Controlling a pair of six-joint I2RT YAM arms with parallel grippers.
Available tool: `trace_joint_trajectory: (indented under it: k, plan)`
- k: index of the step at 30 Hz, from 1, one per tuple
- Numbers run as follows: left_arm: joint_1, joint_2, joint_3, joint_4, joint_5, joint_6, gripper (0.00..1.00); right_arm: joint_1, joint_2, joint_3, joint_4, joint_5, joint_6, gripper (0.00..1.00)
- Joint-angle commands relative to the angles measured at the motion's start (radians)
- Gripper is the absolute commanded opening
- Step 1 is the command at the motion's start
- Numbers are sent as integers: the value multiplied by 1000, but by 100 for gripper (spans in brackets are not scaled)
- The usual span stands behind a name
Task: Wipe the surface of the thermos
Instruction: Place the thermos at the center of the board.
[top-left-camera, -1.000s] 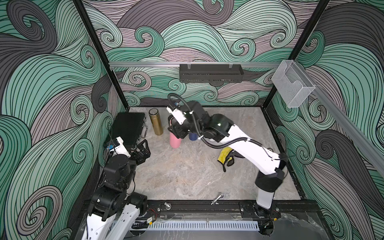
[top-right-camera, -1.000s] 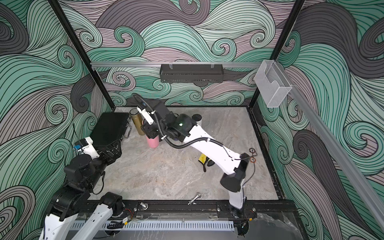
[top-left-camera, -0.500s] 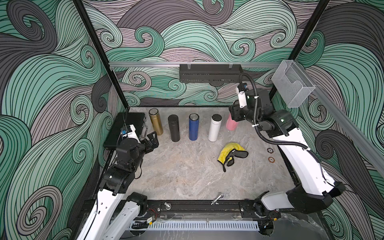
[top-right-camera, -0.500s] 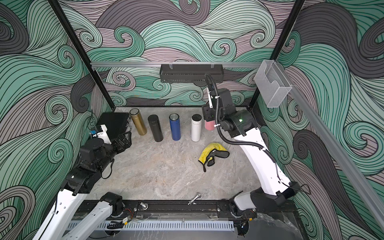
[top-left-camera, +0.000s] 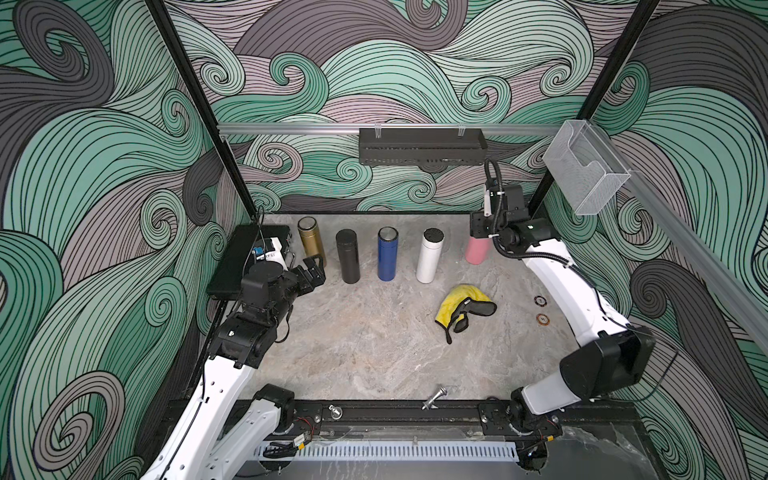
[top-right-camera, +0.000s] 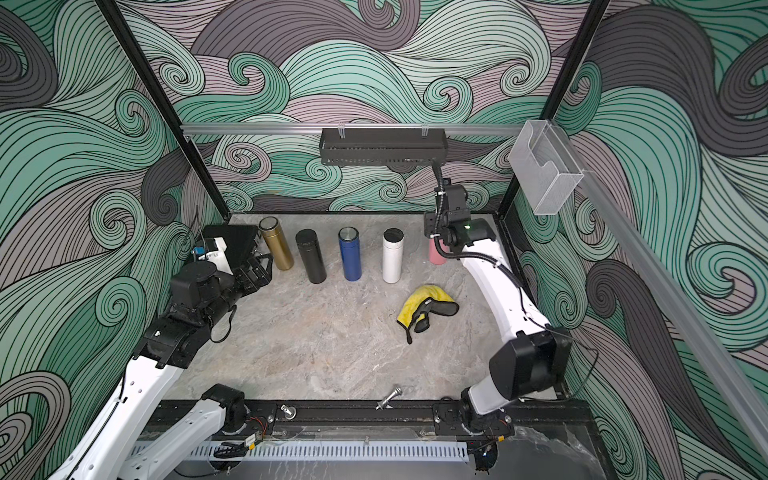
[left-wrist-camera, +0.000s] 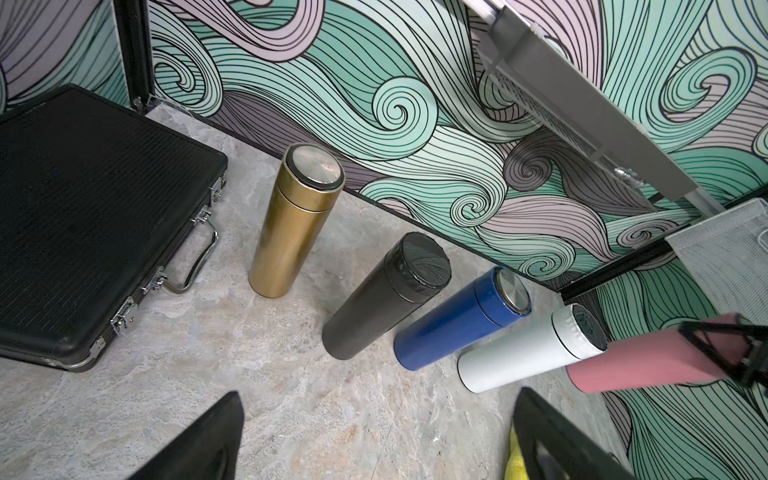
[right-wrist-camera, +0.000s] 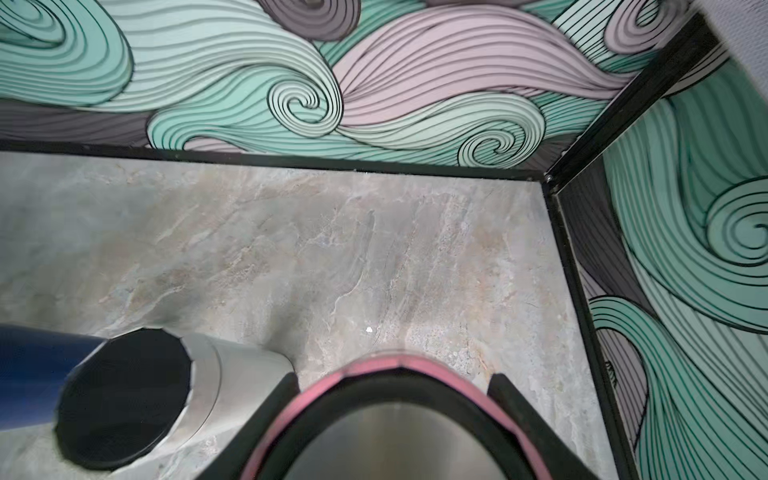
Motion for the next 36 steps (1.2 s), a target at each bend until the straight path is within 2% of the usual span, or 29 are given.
trace_joint_trajectory:
  k: [1,5,7,14,25,28,31,36]
  plan:
    - [3,29,50,-9,47,40,99,-17,12,-18,243,-2,9,0]
    - [3,51,55,-2,60,46,99,-34,45,-113,443,-18,2,0]
    - [3,61,52,10,58,39,99,-42,84,-100,471,-19,8,0]
    - [3,122,59,16,82,13,99,-53,179,-44,461,-52,30,0]
    - [3,183,74,13,82,-26,99,-70,307,74,324,-51,60,0]
    - [3,205,106,-34,118,18,99,-69,331,92,311,-52,63,12]
    - [3,217,125,-58,135,42,99,-70,332,83,315,-57,69,33]
    - [3,207,111,-31,156,65,99,-69,331,65,317,-56,73,51]
